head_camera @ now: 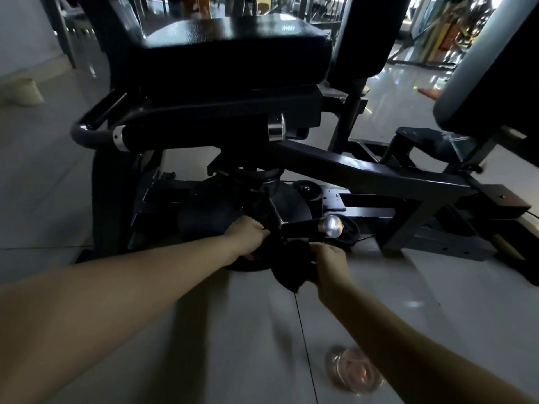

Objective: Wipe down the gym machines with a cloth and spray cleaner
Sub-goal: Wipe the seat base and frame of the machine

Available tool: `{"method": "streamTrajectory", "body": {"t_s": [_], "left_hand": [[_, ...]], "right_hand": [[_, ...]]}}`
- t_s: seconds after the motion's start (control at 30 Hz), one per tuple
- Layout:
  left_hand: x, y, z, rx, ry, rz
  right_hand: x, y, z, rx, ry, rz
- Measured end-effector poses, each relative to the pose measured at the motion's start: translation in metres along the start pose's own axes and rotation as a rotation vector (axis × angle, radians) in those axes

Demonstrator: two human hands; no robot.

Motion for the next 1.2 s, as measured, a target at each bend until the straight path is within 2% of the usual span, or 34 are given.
{"method": "streamTrajectory", "body": {"t_s": [0.07, 0.13, 0.2, 0.27, 0.33, 0.43, 0.53, 0.6, 0.7, 0.77, 0.87, 0.93, 1.03, 1.1, 1.2], "left_hand": [[-0.007, -0.007, 0.004, 0.088, 0.003, -0.112], [-0.013, -0.005, 0.004, 0.203, 0.018, -0.128], [-0.015, 0.005, 0.005, 0.291, -0.004, -0.007], [-0.016, 0.023, 0.005, 0.325, -0.108, 0.213], [-0.019, 0.041, 0.004, 0.249, -0.224, 0.396], [-0.023, 0.051, -0.002, 0.151, -0.330, 0.475], [-0.022, 0.043, -0.005, 0.155, -0.322, 0.412], [-0.016, 0.035, -0.004, 0.144, -0.288, 0.320], [-0.008, 0.018, -0.005, 0.171, -0.135, -0.043], [-0.007, 0.011, -0.008, 0.265, -0.035, -0.228], [-0.006, 0.016, -0.005, 0.258, -0.026, -0.166], [-0.005, 0.021, -0.002, 0.203, -0.023, -0.107], [-0.002, 0.021, -0.002, 0.117, 0.009, -0.107], [-0.002, 0.019, -0.006, 0.088, 0.028, -0.126], [0.000, 0.018, -0.007, 0.131, 0.033, -0.145]], "right_hand": [[0.008, 0.018, -0.004, 0.010, -0.023, 0.136], [0.014, 0.023, -0.010, 0.013, 0.012, 0.166], [0.016, 0.014, -0.019, -0.028, 0.097, 0.075], [0.018, -0.001, -0.021, -0.095, 0.108, 0.008], [0.020, -0.011, -0.014, -0.132, 0.007, -0.058], [0.017, -0.015, 0.001, -0.253, -0.116, -0.192], [0.008, -0.011, 0.005, -0.363, -0.146, -0.301], [0.012, 0.001, 0.001, -0.362, -0.149, -0.230], [0.022, 0.027, -0.021, -0.186, -0.111, -0.031], [0.024, 0.035, -0.045, -0.024, -0.033, 0.018], [0.010, 0.027, -0.082, 0.137, -0.020, -0.153], [-0.006, 0.015, -0.103, -0.007, 0.020, -0.300], [-0.025, 0.006, -0.132, -0.529, 0.154, -0.381], [-0.030, 0.001, -0.146, -0.801, 0.172, -0.476], [-0.023, -0.014, -0.149, -1.091, 0.134, -0.482]]}}
Point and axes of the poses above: each hand's wrist, its own x-axis towards the middle knuckle, its own y-axis out of the back of the hand, z = x × y, the point moved 2 cm from there along x, towards the middle knuckle, and after that the axes turned 3 degrees about -z, right-handed, at the moved point
